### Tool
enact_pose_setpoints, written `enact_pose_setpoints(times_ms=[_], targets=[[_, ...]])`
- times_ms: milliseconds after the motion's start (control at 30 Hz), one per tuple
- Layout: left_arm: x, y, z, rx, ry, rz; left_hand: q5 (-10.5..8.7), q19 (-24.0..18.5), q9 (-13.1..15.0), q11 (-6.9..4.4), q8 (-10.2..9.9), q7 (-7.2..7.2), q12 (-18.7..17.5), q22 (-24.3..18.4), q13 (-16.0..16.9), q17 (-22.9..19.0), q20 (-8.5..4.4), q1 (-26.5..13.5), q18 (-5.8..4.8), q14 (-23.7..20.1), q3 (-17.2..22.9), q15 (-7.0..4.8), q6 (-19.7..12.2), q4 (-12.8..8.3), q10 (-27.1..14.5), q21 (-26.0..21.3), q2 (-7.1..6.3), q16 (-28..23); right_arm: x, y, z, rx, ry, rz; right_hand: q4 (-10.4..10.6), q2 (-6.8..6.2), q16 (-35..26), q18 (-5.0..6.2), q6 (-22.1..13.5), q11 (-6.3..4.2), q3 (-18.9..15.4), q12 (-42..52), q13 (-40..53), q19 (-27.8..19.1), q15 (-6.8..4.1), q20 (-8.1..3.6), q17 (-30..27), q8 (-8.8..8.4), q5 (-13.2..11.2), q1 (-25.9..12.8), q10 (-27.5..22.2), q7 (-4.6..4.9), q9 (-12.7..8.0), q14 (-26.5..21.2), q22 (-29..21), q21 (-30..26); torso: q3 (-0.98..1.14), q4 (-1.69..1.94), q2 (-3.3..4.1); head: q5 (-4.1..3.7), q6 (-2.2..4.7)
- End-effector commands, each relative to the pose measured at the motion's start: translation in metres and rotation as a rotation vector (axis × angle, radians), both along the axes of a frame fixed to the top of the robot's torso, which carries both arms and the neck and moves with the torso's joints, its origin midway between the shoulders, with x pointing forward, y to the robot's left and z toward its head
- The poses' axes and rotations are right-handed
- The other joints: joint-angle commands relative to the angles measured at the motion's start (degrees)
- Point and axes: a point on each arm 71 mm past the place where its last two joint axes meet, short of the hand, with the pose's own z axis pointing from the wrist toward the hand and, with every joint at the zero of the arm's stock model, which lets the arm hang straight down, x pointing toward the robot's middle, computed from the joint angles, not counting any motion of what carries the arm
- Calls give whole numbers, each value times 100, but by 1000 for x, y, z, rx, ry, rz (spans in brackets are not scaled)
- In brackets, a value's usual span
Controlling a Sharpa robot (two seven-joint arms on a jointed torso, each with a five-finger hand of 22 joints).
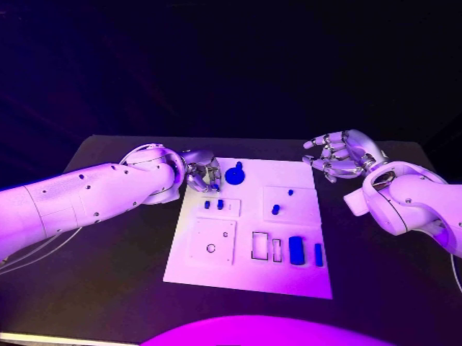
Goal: Assemble the parts on the task board
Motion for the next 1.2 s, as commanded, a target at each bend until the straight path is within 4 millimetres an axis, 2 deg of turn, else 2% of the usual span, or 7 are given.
enact_pose_setpoints(times_ms=[33, 1200], targets=[[-1, -2, -2, 21, 19, -16, 26, 18, 11, -4, 2, 1, -17, 0, -4, -4, 21, -60, -67, 22, 4, -8, 43, -18, 29, 22, 13, 8, -1, 2, 0, -5, -1, 18, 1, -27, -22, 97, 22, -25, 34, -37, -5, 8, -26, -10, -2, 24, 21, -20, -18, -10, 8, 145, -8, -25, 0, 0, -3, 3, -7], [-1, -8, -6, 70, 33, -45, 9, 13, 17, -8, -9, -3, -39, -3, -2, -22, 21, -67, -65, 14, 4, -12, 63, -28, 50, 18, 13, 3, -1, 2, 0, -5, -3, 18, 0, -39, -38, 100, 18, -27, 47, -52, -35, 11, -29, -12, -11, 28, 17, -37, -13, -13, 9, 144, -29, -61, -4, -1, -2, -20, -29]])
